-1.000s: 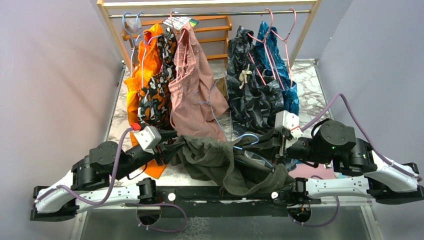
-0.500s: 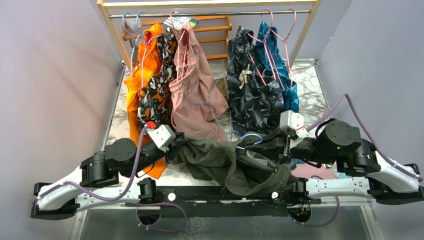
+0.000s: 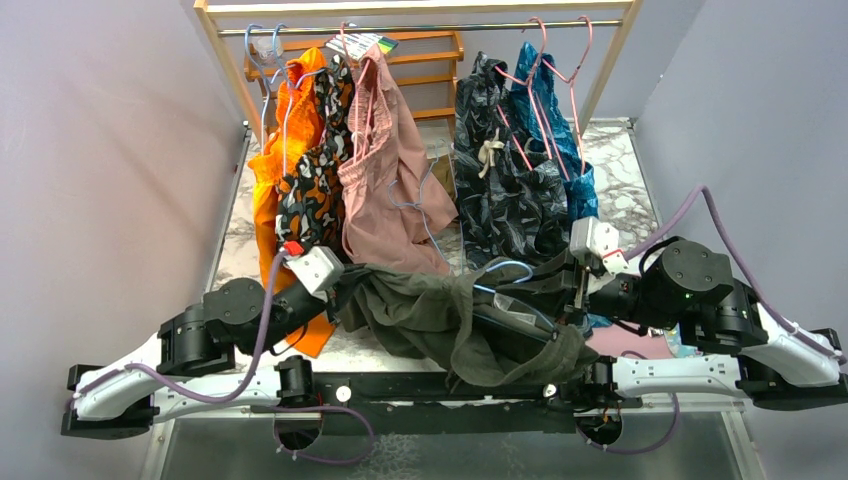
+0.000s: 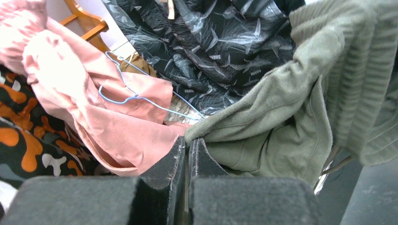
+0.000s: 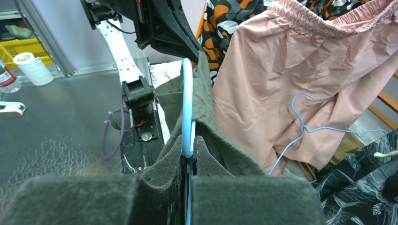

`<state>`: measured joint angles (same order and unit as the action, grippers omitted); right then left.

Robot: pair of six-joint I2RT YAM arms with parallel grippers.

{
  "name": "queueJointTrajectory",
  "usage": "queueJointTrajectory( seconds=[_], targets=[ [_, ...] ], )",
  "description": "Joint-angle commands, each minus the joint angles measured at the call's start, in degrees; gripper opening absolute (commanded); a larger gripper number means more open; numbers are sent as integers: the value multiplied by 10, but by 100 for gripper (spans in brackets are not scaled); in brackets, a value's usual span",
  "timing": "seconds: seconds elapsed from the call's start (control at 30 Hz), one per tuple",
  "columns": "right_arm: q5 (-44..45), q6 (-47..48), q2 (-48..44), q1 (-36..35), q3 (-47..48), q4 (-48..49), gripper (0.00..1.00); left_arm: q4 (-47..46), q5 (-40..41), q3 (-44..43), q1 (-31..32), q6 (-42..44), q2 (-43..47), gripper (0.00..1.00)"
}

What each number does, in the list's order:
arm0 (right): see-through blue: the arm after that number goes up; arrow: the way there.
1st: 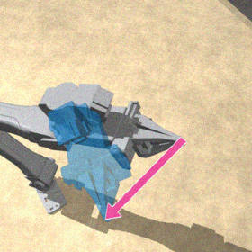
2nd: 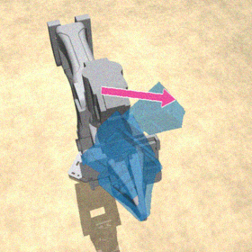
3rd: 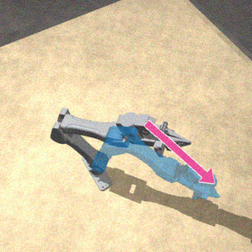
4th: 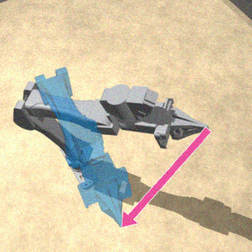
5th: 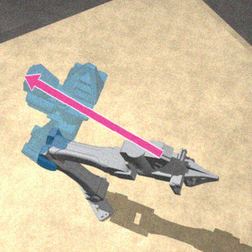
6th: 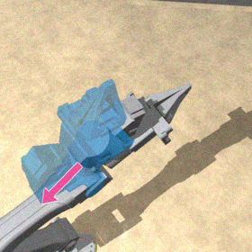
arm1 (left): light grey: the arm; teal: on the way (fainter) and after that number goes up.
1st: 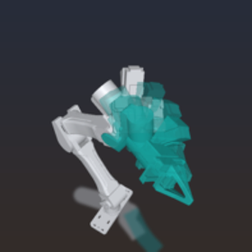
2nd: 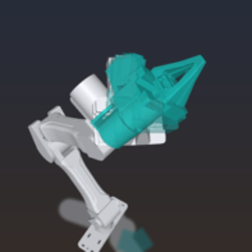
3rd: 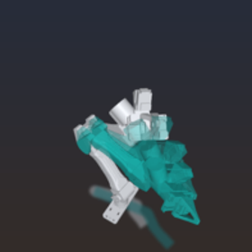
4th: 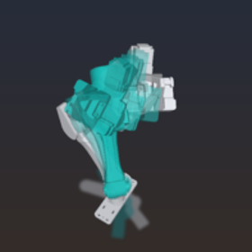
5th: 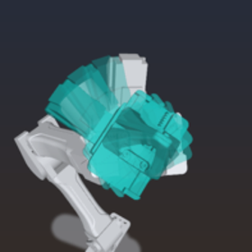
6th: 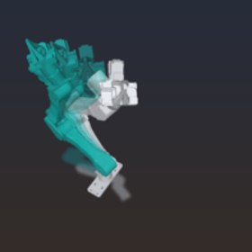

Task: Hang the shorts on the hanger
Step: Hang the shorts on the hanger.

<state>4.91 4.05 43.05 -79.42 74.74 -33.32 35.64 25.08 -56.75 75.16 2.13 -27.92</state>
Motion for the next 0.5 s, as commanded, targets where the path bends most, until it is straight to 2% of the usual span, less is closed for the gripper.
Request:
queueJointTrajectory(
  seconds=[0.0,0.1,0.47],
  targets=[
    [38,16,-34,-1,18,35,1,-2,124,-15,-3,-27,31,0],
    [46,19,-42,0,14,43,1,-2,163,-18,-3,-37,42,0],
    [55,20,-76,-1,-7,90,1,3,187,-11,-3,-53,46,0]
  ],
)
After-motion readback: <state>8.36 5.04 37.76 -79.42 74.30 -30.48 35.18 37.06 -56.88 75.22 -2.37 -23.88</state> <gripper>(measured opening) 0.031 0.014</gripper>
